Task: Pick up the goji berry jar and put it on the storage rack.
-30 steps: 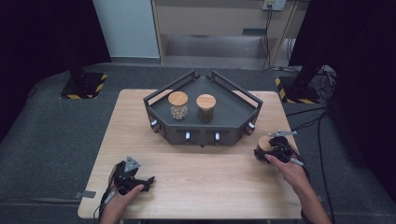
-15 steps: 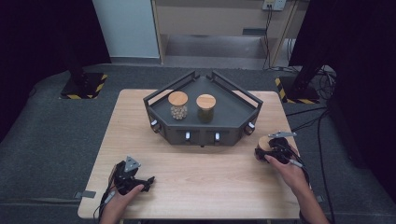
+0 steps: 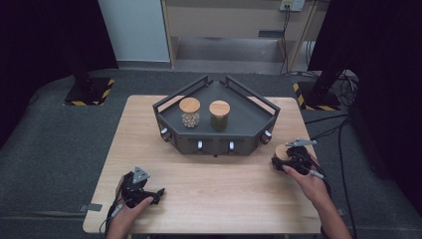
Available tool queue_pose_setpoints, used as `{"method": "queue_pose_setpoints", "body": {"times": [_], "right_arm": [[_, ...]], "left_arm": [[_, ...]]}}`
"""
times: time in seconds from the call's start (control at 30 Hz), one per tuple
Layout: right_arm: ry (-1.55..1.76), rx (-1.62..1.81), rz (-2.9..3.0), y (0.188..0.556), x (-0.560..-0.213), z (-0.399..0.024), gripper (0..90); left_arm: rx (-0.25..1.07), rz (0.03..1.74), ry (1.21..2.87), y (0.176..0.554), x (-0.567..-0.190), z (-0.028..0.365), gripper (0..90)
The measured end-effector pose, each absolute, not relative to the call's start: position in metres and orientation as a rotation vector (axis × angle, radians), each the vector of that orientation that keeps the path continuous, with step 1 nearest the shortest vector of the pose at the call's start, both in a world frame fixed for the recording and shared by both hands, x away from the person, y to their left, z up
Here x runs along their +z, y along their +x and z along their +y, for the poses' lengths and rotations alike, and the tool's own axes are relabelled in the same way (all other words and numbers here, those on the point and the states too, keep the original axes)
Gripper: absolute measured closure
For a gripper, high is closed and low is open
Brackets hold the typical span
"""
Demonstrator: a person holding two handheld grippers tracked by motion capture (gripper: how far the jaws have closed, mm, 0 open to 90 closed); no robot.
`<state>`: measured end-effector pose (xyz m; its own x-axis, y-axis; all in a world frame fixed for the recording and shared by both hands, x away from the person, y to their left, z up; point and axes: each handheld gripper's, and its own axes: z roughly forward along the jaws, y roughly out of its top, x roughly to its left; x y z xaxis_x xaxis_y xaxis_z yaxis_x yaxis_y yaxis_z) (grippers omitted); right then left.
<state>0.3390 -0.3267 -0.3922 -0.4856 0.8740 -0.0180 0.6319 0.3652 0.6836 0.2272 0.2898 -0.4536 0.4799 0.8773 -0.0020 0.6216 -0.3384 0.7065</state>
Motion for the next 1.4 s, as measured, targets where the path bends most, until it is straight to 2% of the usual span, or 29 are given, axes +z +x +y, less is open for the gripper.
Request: {"method": "queue_pose_setpoints", "body": {"times": [1.4], "right_arm": [[1.201,0.903,2.314,0.314,-0.321,-0.315,26.2]], "left_arm": [[0.508,1.234,2.080,0.227,-0.454,0.290,0.0]]}}
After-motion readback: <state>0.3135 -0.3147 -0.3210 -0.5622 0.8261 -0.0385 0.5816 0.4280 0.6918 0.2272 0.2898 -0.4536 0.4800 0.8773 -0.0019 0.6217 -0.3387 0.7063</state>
